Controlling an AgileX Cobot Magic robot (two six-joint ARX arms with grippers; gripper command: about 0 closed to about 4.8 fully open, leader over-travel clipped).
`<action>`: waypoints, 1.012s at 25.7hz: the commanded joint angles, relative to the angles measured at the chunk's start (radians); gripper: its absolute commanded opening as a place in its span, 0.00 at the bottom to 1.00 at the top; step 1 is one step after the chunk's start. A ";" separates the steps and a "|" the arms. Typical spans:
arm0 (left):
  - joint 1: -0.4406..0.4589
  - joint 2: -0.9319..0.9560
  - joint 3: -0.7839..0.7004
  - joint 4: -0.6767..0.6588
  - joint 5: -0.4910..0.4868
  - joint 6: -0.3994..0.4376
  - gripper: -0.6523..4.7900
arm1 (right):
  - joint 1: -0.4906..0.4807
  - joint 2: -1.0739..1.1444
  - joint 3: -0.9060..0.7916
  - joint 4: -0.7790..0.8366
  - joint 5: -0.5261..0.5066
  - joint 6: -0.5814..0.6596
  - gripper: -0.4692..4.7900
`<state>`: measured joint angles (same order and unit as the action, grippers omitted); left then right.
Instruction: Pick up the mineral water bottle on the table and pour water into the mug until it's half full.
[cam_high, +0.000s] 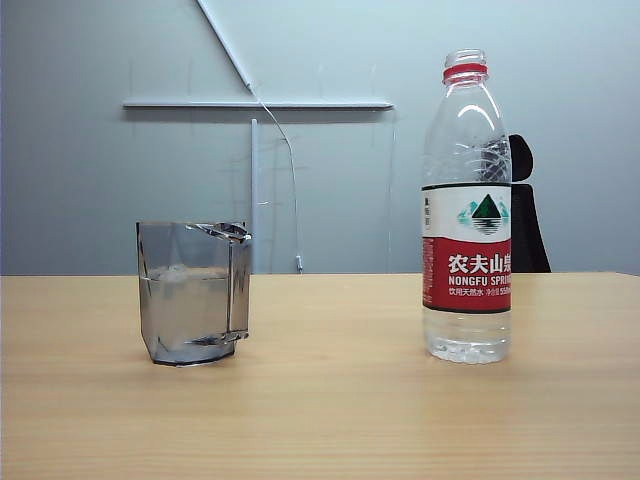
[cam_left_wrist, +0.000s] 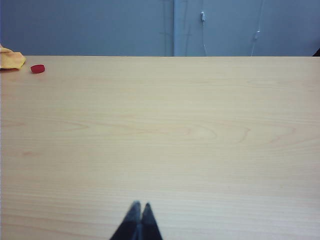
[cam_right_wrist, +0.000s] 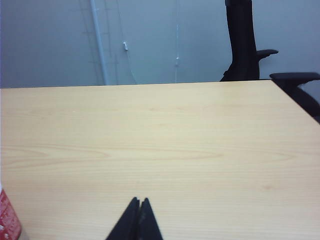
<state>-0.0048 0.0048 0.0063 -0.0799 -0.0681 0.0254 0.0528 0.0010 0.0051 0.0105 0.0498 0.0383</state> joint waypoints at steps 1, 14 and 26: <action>-0.001 0.001 0.003 0.006 0.002 -0.003 0.12 | -0.013 -0.001 -0.005 0.027 0.003 -0.017 0.08; -0.001 0.001 0.003 0.007 0.002 -0.003 0.12 | -0.024 -0.001 -0.005 0.072 0.040 -0.084 0.08; -0.001 0.001 0.003 0.006 0.002 -0.003 0.12 | -0.036 -0.001 -0.005 0.035 0.049 -0.084 0.08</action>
<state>-0.0048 0.0044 0.0063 -0.0799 -0.0681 0.0254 0.0162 0.0013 0.0051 0.0307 0.0975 -0.0433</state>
